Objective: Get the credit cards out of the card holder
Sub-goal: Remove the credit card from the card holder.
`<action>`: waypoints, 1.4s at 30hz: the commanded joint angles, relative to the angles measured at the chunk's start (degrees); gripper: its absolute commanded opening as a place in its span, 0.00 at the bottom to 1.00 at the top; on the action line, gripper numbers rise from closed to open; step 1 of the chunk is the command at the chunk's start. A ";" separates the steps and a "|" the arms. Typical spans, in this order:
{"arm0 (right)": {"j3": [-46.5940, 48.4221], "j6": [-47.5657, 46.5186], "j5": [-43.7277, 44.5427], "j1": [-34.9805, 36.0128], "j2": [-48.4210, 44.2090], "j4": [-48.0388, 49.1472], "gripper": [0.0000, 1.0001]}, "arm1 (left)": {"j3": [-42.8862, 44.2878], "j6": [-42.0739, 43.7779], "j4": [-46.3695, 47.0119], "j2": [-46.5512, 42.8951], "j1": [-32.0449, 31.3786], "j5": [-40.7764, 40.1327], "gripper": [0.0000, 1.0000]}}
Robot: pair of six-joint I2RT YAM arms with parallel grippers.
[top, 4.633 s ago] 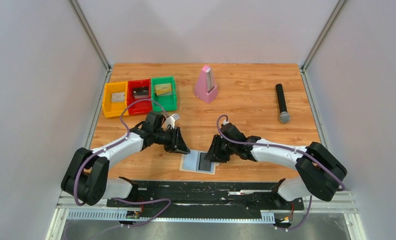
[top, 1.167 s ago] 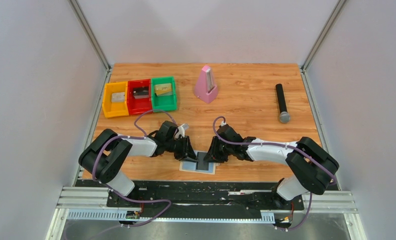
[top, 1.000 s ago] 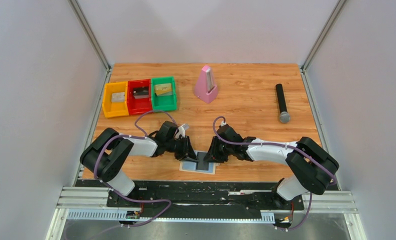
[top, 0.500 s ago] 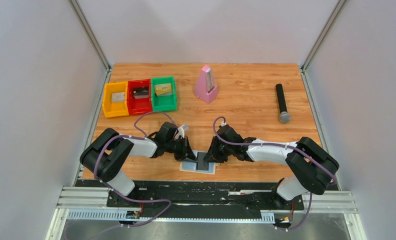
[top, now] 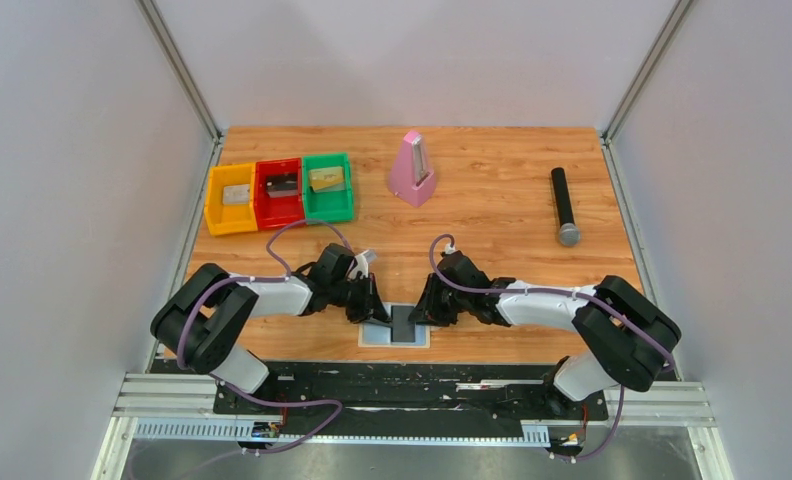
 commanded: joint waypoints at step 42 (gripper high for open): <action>5.91 -17.46 -1.71 -0.54 -5.47 -2.55 0.30 | 2.72 6.11 -21.68 -18.70 8.53 -3.47 0.00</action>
